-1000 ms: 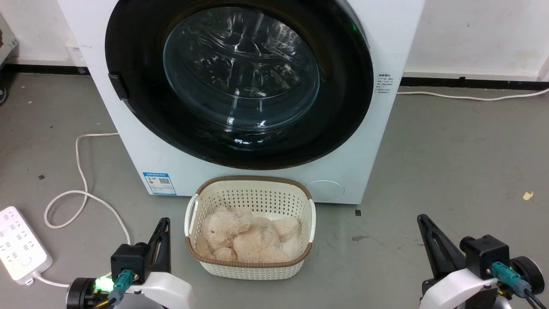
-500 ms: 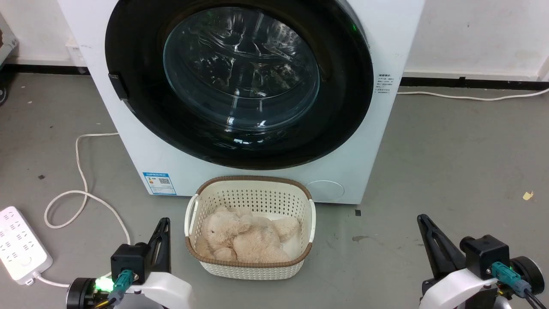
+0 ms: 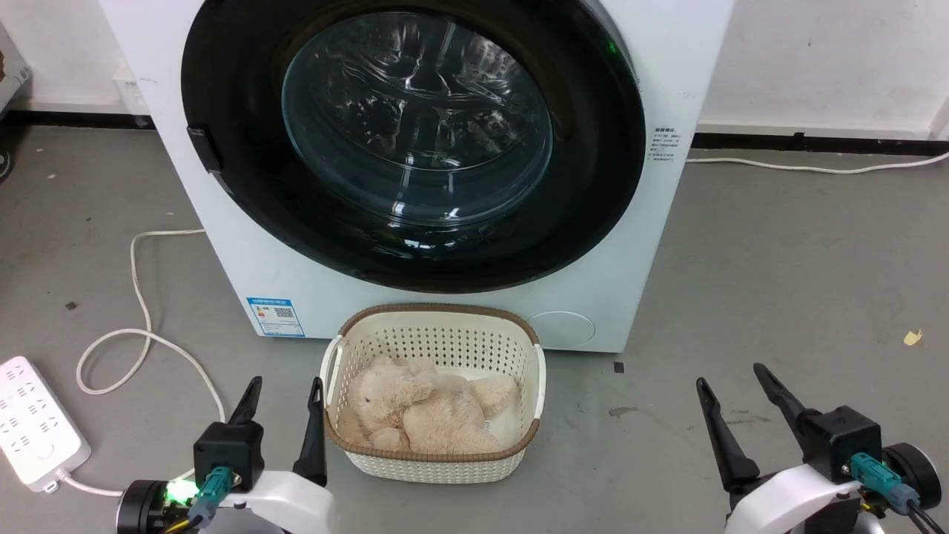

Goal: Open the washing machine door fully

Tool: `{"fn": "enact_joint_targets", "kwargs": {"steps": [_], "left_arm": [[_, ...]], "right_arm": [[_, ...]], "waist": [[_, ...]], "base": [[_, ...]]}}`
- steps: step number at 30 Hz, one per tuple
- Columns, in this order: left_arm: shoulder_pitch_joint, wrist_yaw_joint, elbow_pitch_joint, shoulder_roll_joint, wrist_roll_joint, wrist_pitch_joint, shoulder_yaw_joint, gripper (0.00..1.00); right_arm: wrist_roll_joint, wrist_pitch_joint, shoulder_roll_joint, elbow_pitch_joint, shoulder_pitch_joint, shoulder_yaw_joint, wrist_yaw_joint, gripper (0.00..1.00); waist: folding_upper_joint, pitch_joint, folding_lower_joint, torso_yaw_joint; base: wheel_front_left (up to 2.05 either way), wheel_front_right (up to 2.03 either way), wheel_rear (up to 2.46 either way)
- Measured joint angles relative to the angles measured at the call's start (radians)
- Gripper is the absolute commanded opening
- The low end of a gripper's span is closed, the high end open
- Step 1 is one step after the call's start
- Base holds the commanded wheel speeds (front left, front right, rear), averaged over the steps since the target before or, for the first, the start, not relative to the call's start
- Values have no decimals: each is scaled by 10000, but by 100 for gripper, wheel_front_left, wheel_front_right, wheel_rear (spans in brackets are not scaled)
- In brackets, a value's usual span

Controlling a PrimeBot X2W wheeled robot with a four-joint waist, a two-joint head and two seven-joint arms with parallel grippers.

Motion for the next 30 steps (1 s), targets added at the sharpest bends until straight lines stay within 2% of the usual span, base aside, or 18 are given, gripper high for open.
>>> {"fn": "enact_joint_targets", "kwargs": {"steps": [22, 30], "left_arm": [[-82, 192, -136, 0, -96, -453, -370, 100], [-267, 370, -259, 0, -211, -619, -558, 100]], "right_arm": [[79, -451, -29, -84, -35, -38, 0, 100], [96, -596, -391, -155, -431, 8, 0, 100]], "waist": [[0, 481, 1, 73], [0, 792, 1, 167]], "base": [[0, 0, 0], [0, 0, 0]]}}
